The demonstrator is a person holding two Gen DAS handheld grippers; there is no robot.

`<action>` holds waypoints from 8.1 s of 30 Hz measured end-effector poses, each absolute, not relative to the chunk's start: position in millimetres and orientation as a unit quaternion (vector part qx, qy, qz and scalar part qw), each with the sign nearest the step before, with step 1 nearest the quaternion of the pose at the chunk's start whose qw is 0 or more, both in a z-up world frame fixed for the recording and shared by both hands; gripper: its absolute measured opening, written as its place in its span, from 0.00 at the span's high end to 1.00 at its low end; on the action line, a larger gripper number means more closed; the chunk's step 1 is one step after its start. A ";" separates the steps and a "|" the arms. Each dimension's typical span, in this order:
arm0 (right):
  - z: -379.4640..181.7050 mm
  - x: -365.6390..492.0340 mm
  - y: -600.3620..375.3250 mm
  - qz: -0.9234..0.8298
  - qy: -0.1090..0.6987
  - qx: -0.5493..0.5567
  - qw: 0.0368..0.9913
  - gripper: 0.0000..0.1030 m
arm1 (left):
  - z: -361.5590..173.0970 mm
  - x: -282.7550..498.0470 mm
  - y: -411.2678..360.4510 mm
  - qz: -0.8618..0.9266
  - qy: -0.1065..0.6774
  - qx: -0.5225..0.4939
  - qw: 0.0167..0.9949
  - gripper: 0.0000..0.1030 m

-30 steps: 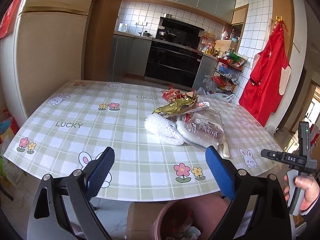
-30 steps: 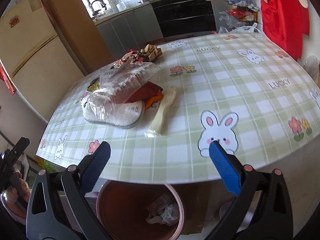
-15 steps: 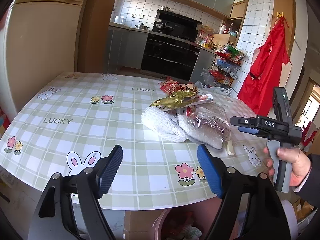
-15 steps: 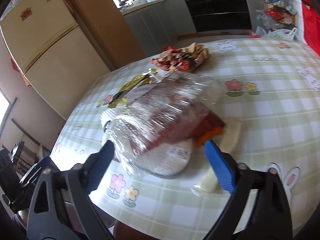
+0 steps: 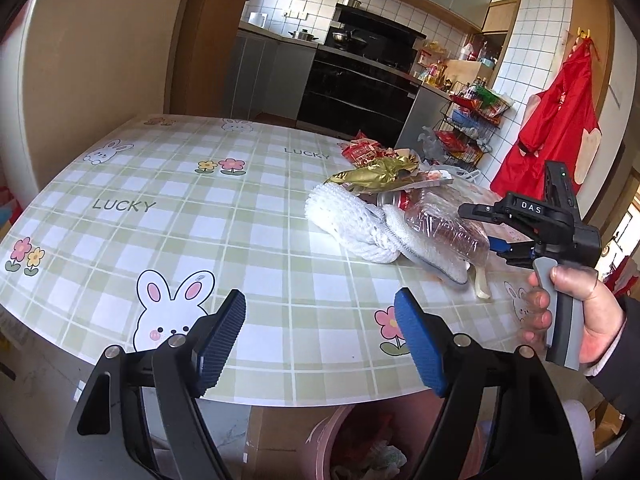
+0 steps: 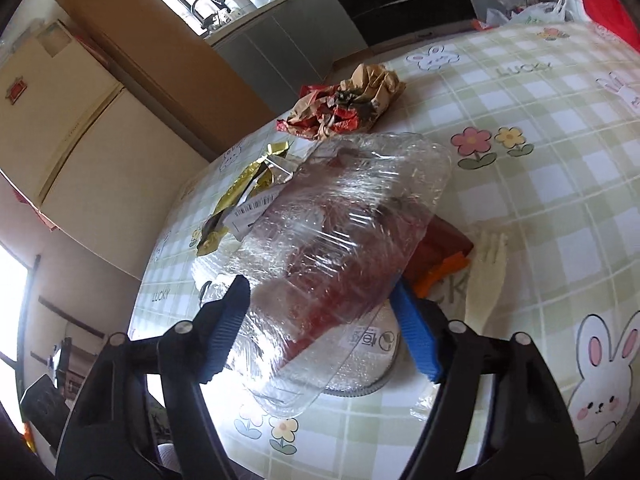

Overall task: Collect trash
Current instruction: 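Grasp the cling-wrapped clear tray with the right tool and lift it, then grasp the gold foil bag with the left tool while the right tool holds the tray, then carry the gold foil bag into the pink bucket and open the left tool while the right holds the tray, then lower the cling-wrapped clear tray into the pink bucket and open the right tool, then move both tools back toward the trash on the table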

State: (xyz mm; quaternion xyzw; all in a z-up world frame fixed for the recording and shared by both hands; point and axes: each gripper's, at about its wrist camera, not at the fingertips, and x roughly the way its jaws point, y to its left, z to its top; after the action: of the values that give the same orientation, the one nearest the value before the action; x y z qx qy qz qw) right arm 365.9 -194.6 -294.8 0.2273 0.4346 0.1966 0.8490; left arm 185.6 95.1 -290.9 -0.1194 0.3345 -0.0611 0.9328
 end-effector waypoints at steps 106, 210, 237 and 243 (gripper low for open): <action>-226.5 275.8 -302.3 0.202 0.275 0.295 0.892 0.84 | -206.4 318.2 23.1 -0.184 0.299 0.063 0.934 0.91; -172.6 103.5 -207.9 0.248 0.291 0.202 0.901 0.10 | -153.4 40.8 72.2 -0.071 0.227 -0.101 0.966 0.06; -195.8 115.5 -269.6 0.068 0.293 0.148 0.942 0.05 | -180.5 63.8 72.4 -0.062 0.268 -0.099 0.956 0.06; -208.1 134.4 -281.0 0.031 0.308 0.134 0.941 0.05 | -192.1 91.4 76.4 -0.062 0.291 -0.106 0.949 0.06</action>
State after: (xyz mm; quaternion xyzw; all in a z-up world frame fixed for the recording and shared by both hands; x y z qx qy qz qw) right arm 134.4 -281.0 -208.1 0.1338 0.3079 0.0307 0.9415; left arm 91.4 76.4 -192.1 -0.1058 0.2909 -0.0620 0.9488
